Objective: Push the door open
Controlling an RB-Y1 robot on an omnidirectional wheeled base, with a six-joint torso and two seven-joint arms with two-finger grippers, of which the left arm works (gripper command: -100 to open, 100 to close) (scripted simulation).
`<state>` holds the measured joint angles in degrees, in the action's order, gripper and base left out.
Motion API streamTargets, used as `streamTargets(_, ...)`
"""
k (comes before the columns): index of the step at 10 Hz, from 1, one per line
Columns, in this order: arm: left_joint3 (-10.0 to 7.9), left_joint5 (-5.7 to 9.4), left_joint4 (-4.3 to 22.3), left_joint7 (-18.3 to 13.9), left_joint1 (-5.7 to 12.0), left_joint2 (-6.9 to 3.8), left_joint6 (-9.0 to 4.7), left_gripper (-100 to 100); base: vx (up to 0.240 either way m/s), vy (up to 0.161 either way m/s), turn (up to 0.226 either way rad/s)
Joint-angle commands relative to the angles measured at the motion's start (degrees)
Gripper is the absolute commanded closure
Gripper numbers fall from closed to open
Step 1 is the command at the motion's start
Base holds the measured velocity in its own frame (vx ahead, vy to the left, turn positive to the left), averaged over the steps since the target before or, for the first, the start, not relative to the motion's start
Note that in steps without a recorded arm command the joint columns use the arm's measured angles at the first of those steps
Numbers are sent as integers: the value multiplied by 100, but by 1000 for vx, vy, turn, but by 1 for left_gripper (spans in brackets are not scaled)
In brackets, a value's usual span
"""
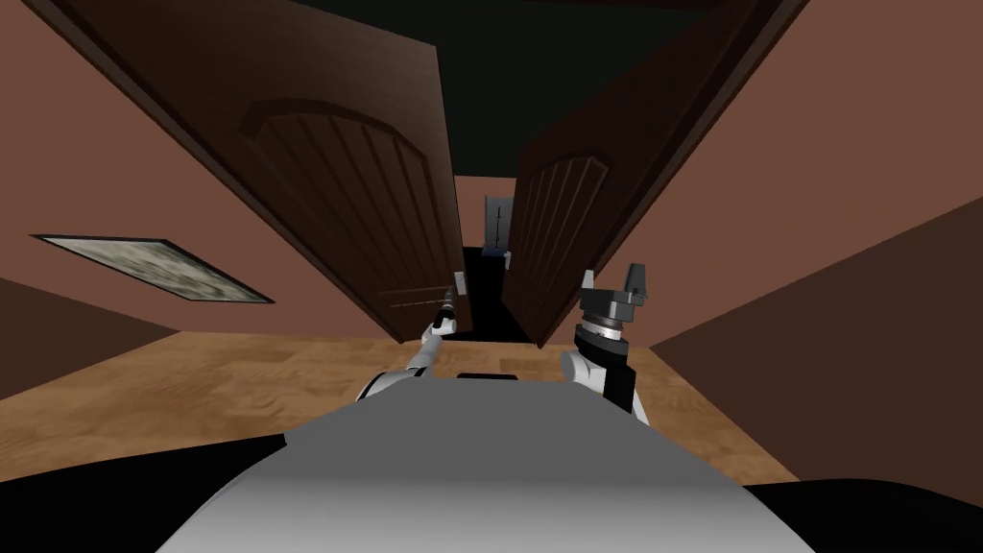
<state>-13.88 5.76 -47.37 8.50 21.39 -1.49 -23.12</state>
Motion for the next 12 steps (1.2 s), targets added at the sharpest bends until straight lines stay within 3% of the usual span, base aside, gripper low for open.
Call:
streamTargets(1,0,0,0,0,0,0,0,-100,-86,-41,9)
streamTargets(2,-14,4,4,4,-13,-66,-17,-100,103,7,-29)
streamTargets(7,-51,11,34,11,-34,-137,-90,-100,178,12,-22)
streamTargets(12,-93,19,67,18,-59,-37,-173,-100,189,19,-23)
